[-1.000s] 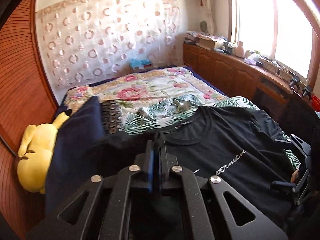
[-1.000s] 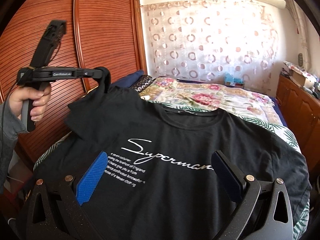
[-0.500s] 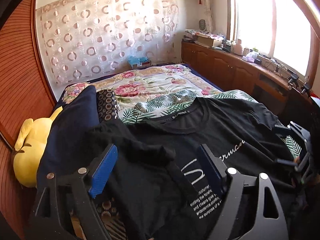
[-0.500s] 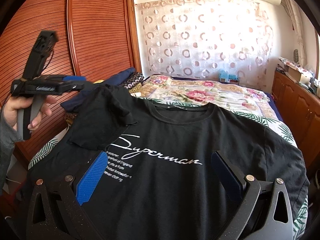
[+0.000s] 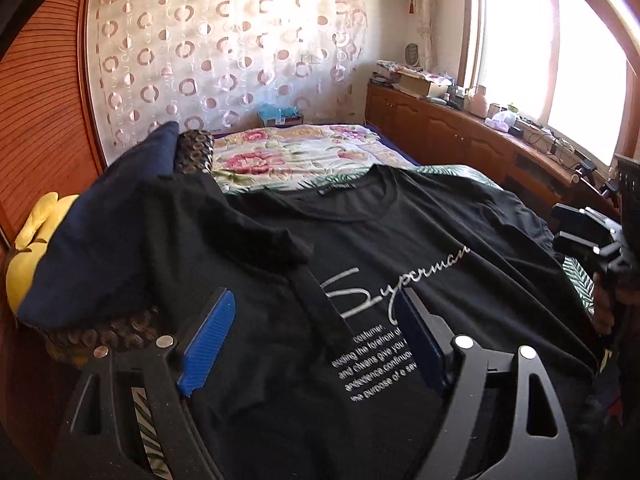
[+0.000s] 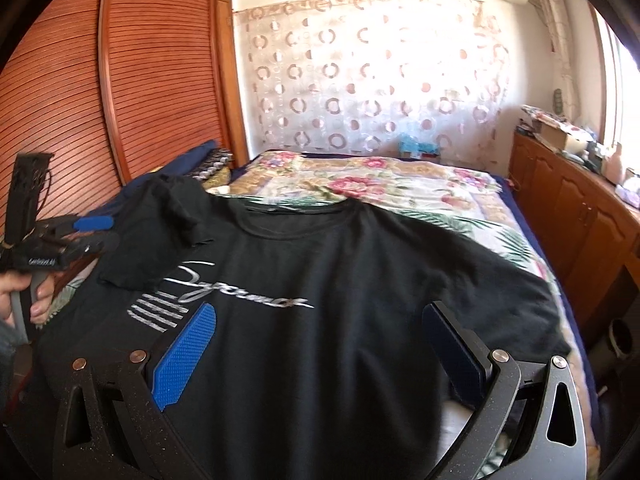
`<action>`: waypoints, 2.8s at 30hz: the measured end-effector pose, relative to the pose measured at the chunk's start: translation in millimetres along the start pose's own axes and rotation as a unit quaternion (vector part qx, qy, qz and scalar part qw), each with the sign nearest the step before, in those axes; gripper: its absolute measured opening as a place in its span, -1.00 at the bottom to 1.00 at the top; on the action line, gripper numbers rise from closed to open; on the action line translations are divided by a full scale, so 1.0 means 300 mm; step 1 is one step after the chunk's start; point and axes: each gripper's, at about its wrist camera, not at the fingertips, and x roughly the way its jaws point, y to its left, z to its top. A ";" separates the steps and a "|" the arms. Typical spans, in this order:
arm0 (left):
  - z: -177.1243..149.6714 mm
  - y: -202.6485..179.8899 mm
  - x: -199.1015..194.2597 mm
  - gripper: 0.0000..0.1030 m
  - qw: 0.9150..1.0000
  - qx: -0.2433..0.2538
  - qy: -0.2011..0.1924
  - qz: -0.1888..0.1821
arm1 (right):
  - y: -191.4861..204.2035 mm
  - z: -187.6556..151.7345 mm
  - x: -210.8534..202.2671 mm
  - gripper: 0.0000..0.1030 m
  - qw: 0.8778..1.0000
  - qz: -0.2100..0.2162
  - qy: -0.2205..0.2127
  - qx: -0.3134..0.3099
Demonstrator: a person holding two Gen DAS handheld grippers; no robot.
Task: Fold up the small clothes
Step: 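Fold the gripped side and sleeve over the shirt body, open left gripper, then close the right gripper on the shirt's opposite side edge, then fold the gripped side over the shirt body toward the left gripper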
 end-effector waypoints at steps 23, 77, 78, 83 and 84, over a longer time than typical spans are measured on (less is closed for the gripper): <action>-0.091 -0.054 0.195 0.61 0.995 -0.003 0.101 0.014 | -0.116 0.052 0.024 0.66 0.991 -0.086 0.090 0.058; -0.104 -0.077 0.221 1.00 0.992 0.018 0.122 0.019 | 0.202 0.306 -0.089 -0.94 1.000 0.017 0.003 -0.011; -0.104 -0.077 0.220 1.00 0.992 0.018 0.122 0.019 | 0.225 0.305 -0.071 -0.94 0.999 0.034 0.010 -0.012; -0.104 -0.077 0.219 1.00 0.992 0.017 0.122 0.019 | 0.243 0.271 -0.018 -0.62 0.998 0.048 0.019 -0.022; -0.105 -0.077 0.221 1.00 0.992 0.017 0.122 0.019 | 0.229 0.266 -0.016 -0.51 0.999 0.047 0.019 -0.015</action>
